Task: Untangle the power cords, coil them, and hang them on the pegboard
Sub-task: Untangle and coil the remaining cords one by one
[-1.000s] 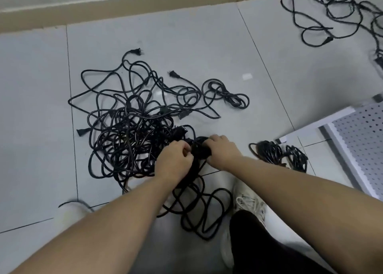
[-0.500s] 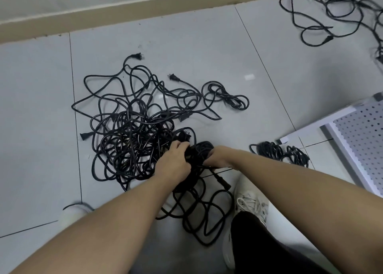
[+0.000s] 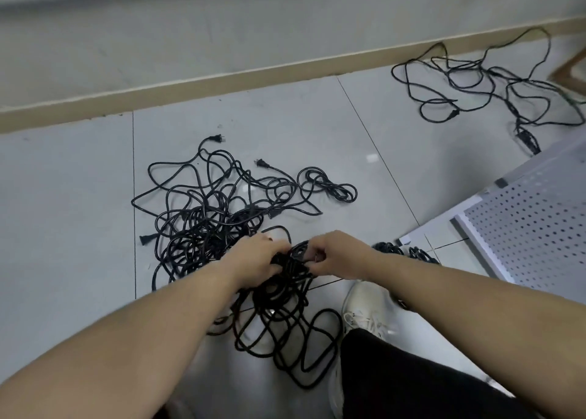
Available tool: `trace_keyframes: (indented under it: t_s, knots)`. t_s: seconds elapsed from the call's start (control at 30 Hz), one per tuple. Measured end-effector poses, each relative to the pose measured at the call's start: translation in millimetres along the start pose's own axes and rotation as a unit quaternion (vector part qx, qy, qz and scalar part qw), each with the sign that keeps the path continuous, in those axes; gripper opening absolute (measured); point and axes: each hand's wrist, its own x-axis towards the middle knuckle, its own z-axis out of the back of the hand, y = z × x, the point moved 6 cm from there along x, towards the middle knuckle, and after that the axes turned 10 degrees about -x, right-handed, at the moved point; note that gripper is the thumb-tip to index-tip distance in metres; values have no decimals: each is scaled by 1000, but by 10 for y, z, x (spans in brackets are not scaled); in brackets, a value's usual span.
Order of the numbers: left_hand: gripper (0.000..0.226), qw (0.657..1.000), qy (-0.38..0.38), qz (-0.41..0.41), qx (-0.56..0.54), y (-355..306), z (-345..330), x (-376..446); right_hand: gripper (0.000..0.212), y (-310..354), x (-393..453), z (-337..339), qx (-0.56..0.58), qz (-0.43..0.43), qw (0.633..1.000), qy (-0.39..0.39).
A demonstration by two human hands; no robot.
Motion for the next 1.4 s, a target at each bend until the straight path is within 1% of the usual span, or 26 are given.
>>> trace_keyframes:
  t_s: [0.07,0.1,0.17,0.3,0.4,0.5,0.57,0.63,0.7,0.77,0.8,0.87,0.93,0.97,1.0,1.1,1.17,1.27,1.33,1.4]
  knots:
    - [34,997,-15,-4,69,-22,170,-156,15,199,-123,124,-89,41,995,12]
    - [34,995,-31,-2,90,-43,269,-232,18,282,-179,204,-110,47,993,11]
    - [30,993,-64,0,96,-102,463,-386,23,392,-276,357,-93,46,995,3]
    - [27,992,-98,8,77,-162,756,-728,46,595,-446,589,-57,46,997,8]
    - [26,990,-130,1,59,-190,952,-995,49,827,-556,803,-64,59,996,-31]
    - [26,983,-152,-38,94,-388,1182,-1272,51,1145,-651,981,-85,94,990,-58]
    - [27,976,-176,-48,119,-474,1319,-1444,40,1305,-712,1043,-94,96,990,-48]
    - [28,963,-230,-43,135,-497,1470,-1642,24,1443,-779,1088,-77,91,992,-33]
    - [28,956,-268,-17,122,-485,1586,-1841,17,1563,-806,1136,-18,86,996,-34]
    - [28,951,-292,-14,101,-506,1659,-1997,12,1666,-797,1198,37,77,995,-43]
    - [27,951,-295,-17,96,-536,1678,-2051,9,1729,-799,1223,44,73,995,-44]
    - [25,954,-289,-13,81,-570,1702,-2109,12,1862,-794,1254,22,76,996,-45]
    - [25,958,-282,11,48,-539,1720,-2137,6,1961,-790,1293,11,87,993,-79]
    - [25,957,-287,24,27,-490,1728,-2150,3,1984,-794,1321,34,91,989,-110]
    - [27,956,-290,37,8,-423,1728,-2160,5,1986,-802,1348,74,90,983,-141]
    - [39,960,-270,70,-28,-215,1693,-2167,7,1928,-830,1443,183,83,958,-205]
    - [43,957,-271,78,-74,-126,1703,-2183,8,1826,-833,1500,239,49,942,-231]
    - [43,947,-275,69,-154,-86,1755,-2240,21,1560,-826,1536,290,-30,922,-256]
    - [35,961,-234,75,-127,-66,1726,-2262,25,1417,-848,1547,288,-63,915,-276]
    - [24,974,-176,98,-105,26,1619,-2259,27,1335,-893,1584,313,-82,898,-299]
